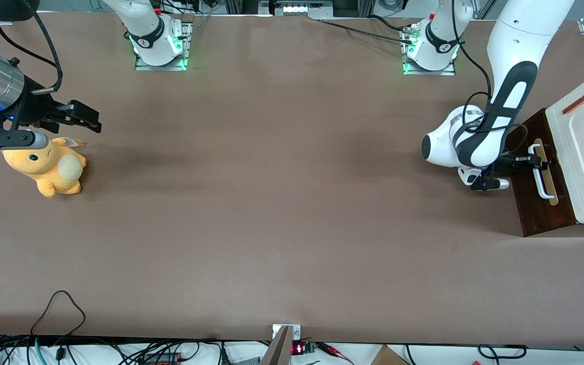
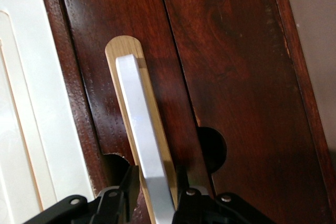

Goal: Open lower drawer with left arm only
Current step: 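Close the left gripper around the white drawer handle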

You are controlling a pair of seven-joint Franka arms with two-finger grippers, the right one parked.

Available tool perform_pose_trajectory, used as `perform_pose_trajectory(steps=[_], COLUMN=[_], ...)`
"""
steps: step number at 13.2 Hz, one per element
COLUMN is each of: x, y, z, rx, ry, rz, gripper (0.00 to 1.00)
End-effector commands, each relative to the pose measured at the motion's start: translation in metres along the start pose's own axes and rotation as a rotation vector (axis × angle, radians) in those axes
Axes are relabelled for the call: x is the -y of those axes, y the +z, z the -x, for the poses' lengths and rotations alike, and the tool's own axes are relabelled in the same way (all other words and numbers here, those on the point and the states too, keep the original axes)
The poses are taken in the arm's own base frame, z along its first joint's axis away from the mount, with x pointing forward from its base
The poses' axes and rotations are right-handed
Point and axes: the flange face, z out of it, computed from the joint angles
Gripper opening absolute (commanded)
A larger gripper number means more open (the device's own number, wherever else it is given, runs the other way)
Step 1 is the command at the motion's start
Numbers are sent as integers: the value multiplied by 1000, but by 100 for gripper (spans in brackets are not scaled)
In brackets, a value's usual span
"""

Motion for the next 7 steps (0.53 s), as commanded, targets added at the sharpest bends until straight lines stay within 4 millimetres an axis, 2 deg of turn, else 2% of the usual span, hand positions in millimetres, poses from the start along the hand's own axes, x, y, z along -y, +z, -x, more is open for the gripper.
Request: perform_pose_trajectory(steps=[1,4,7], x=[-1,-1,2], y=[1,0,-11], z=[1,0,-3], rx=[-22,-25,-45], ry=[-5,-17,-24], rz=[-19,-20,-22], gripper=[21,4,0])
